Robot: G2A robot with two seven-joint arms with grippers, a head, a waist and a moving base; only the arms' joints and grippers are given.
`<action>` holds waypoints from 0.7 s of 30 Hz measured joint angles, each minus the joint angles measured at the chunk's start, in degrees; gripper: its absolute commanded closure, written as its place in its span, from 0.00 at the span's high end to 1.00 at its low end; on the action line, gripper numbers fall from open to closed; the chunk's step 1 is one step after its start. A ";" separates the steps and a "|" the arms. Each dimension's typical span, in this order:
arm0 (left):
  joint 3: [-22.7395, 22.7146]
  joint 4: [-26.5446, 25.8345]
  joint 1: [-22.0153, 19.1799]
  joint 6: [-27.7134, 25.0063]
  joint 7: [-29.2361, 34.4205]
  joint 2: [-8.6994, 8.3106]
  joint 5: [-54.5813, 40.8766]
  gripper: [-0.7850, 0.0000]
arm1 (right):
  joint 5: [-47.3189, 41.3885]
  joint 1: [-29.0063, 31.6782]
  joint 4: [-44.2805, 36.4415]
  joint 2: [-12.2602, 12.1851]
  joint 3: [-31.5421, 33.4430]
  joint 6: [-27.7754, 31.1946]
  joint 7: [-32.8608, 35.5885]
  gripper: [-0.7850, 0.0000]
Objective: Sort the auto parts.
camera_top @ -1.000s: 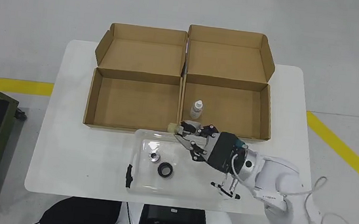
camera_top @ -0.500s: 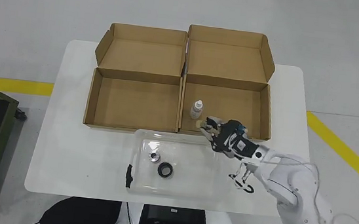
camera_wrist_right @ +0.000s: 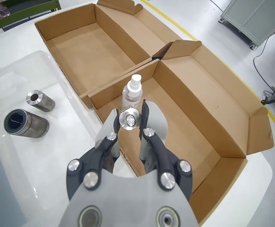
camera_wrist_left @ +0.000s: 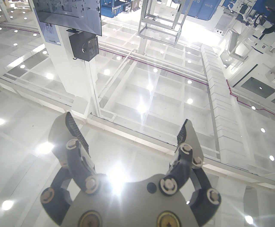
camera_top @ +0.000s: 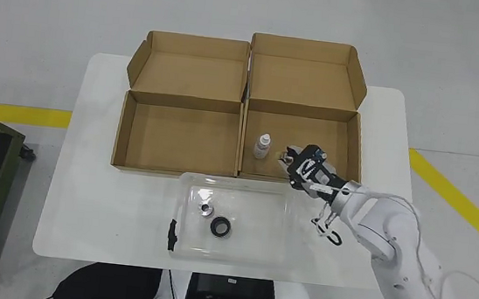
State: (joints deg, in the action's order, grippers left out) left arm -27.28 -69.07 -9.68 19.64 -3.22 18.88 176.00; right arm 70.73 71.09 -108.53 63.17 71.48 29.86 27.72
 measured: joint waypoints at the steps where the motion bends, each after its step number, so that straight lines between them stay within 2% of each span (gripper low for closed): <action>1: 0.00 0.00 0.00 0.00 0.00 0.00 0.00 1.00 | 0.07 -0.31 0.48 0.04 -0.31 -0.08 0.13 0.00; 21: 0.00 0.00 0.00 0.00 0.00 0.00 0.00 1.00 | 1.06 -11.11 12.86 1.45 -7.15 -0.20 6.26 0.00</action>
State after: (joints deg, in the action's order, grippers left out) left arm -27.28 -69.07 -9.68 19.64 -3.22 18.88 176.00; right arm 71.78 59.98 -95.67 64.62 64.33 29.66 33.98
